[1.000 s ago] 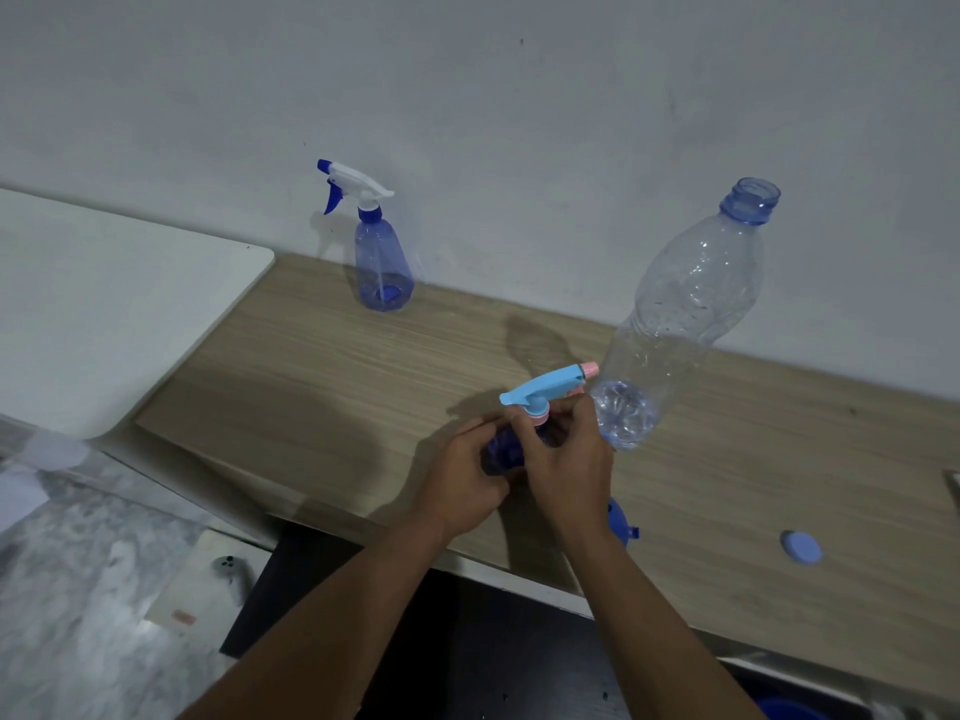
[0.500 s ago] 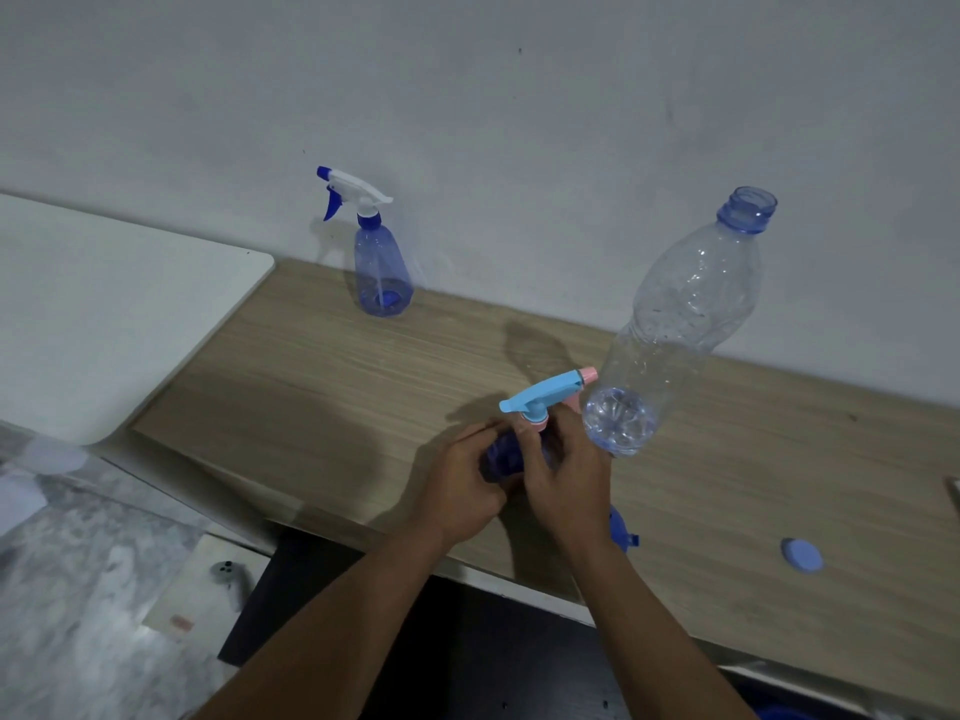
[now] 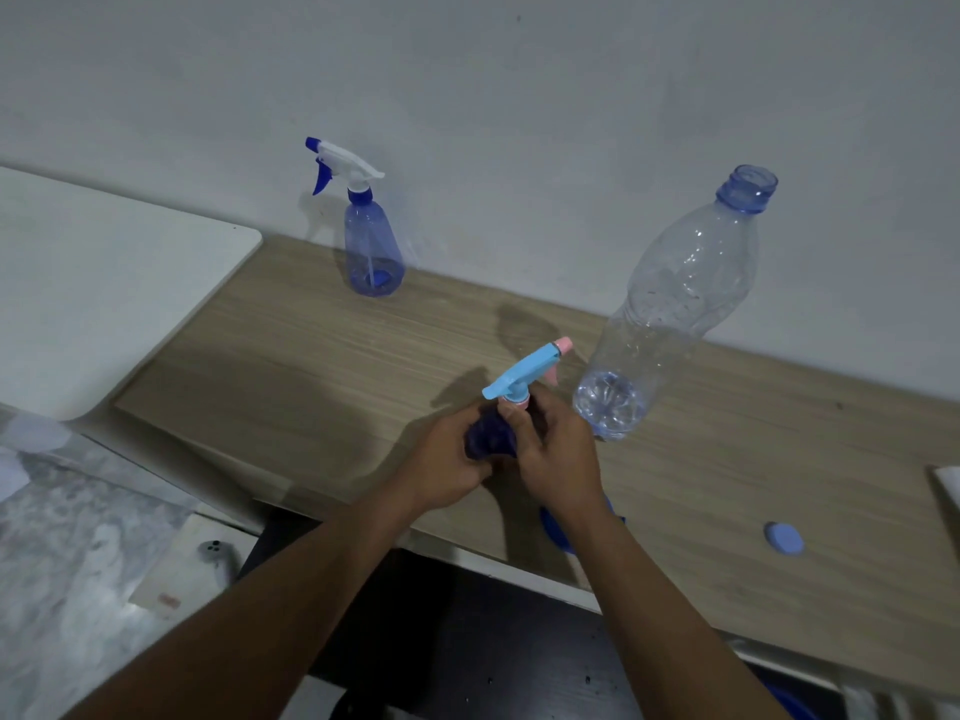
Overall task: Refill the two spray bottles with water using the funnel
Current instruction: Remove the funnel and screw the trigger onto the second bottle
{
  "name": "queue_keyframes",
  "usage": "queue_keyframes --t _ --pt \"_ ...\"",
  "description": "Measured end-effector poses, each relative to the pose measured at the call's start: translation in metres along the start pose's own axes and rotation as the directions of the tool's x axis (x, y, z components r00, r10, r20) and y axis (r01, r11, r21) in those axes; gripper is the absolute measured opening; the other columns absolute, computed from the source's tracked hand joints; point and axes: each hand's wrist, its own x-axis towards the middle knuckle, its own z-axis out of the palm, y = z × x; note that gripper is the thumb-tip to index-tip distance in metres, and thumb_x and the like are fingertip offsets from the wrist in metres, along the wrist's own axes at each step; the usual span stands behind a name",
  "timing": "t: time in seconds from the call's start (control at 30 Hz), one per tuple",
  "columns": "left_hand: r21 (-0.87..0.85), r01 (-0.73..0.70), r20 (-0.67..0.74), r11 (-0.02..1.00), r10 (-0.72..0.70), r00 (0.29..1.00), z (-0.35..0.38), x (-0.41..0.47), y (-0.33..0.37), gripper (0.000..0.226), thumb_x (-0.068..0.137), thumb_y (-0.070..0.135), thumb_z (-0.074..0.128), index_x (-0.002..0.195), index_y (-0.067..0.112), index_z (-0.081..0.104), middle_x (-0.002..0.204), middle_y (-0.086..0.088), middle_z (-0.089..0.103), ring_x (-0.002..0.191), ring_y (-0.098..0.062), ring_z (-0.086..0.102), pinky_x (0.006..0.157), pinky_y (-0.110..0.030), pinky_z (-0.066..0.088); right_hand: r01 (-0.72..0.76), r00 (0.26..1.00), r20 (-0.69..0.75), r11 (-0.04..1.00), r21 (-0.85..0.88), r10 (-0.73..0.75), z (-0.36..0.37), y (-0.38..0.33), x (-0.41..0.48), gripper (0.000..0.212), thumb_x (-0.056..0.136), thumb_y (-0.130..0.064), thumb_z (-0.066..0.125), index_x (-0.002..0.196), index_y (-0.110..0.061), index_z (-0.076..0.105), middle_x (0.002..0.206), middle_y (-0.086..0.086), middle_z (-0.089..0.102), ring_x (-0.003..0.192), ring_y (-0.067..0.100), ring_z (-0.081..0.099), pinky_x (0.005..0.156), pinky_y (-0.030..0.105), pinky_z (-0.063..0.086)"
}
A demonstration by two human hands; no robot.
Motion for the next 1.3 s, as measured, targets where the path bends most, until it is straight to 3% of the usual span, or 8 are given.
queue_keyframes --t 0.23,0.4,0.6,0.7,0.8,0.93,1.13,1.3 --pt "0.117 0.007 -0.076 0.993 0.002 0.997 0.005 -0.004 0.0 0.045 0.071 0.001 0.071 0.113 0.016 0.068 0.097 0.006 0.073 0.087 0.0 0.068 0.074 -0.009 0.046 -0.013 0.987 -0.159 0.996 -0.089 -0.001 0.02 0.005 -0.002 0.012 0.1 -0.028 0.058 0.097 -0.02 0.066 0.068 -0.002 0.064 0.064 0.012 0.061 0.062 0.037 0.05" --pt "0.153 0.063 -0.13 0.986 -0.043 0.991 0.01 -0.006 0.004 0.04 0.074 0.004 0.073 0.111 0.018 0.068 0.092 0.009 0.072 0.082 0.003 0.066 0.07 -0.005 0.043 -0.081 0.979 -0.185 0.996 0.025 0.085 0.019 -0.003 -0.007 0.011 0.097 -0.039 0.063 0.102 -0.03 0.065 0.084 -0.011 0.07 0.08 0.002 0.066 0.073 0.034 0.056" --pt "0.222 0.121 -0.219 0.967 -0.072 0.973 0.019 -0.018 0.005 0.031 0.074 -0.002 0.07 0.097 0.017 0.065 0.081 0.015 0.062 0.07 0.005 0.056 0.064 -0.005 0.039 -0.176 0.974 -0.131 0.981 0.086 0.186 0.012 -0.008 -0.009 0.072 0.081 -0.042 0.079 0.138 -0.029 0.037 0.117 -0.026 0.05 0.105 -0.006 0.06 0.081 0.016 0.054" --pt "0.231 0.127 -0.23 0.965 -0.072 0.971 0.022 -0.025 0.005 0.035 0.073 0.003 0.07 0.106 0.016 0.065 0.085 0.015 0.064 0.077 0.004 0.061 0.07 -0.007 0.044 -0.164 0.985 -0.035 0.983 0.076 0.167 0.014 -0.007 0.004 0.06 0.093 -0.035 0.068 0.142 -0.021 0.037 0.088 -0.011 0.065 0.077 0.007 0.068 0.068 0.034 0.057" --pt "0.219 0.138 -0.215 0.966 -0.09 0.972 0.016 -0.032 0.01 0.048 0.072 0.024 0.067 0.12 0.018 0.064 0.102 0.005 0.071 0.092 -0.011 0.067 0.084 -0.029 0.054 -0.132 0.991 -0.007 0.991 0.024 0.132 0.017 -0.012 0.006 0.056 0.097 -0.024 0.061 0.146 -0.019 0.034 0.081 -0.007 0.063 0.065 0.004 0.062 0.06 0.024 0.047" --pt "0.252 0.097 -0.158 0.963 -0.057 0.986 -0.001 -0.054 0.032 0.057 0.069 0.042 0.066 0.123 0.022 0.065 0.114 0.006 0.071 0.102 -0.009 0.065 0.09 -0.018 0.048 -0.093 0.99 -0.1 0.993 0.068 0.099 0.015 -0.033 -0.004 0.053 0.098 -0.012 0.057 0.147 -0.009 0.036 0.1 -0.011 0.055 0.079 -0.014 0.056 0.066 0.005 0.041" --pt "0.502 0.151 -0.303 0.852 0.01 0.953 -0.073 -0.083 0.05 0.058 0.078 0.045 0.069 0.123 0.007 0.067 0.117 -0.01 0.07 0.106 -0.024 0.067 0.089 -0.015 0.039 -0.077 0.992 -0.093 0.994 0.077 0.084 0.019 -0.077 -0.015 0.015 0.094 -0.03 0.053 0.107 -0.037 0.051 0.083 0.001 0.058 0.065 0.015 0.057 0.06 0.034 0.048" --pt "0.64 0.257 -0.322 0.724 -0.051 0.945 -0.14 -0.106 0.067 0.062 0.086 0.05 0.066 0.135 0.013 0.057 0.135 -0.007 0.06 0.126 -0.023 0.054 0.105 -0.029 0.039 -0.191 0.978 0.058 0.976 -0.109 0.198 0.026 -0.113 -0.042 0.009 0.088 -0.03 0.057 0.092 -0.022 0.059 0.073 0.001 0.066 0.066 0.022 0.066 0.069 0.044 0.057"
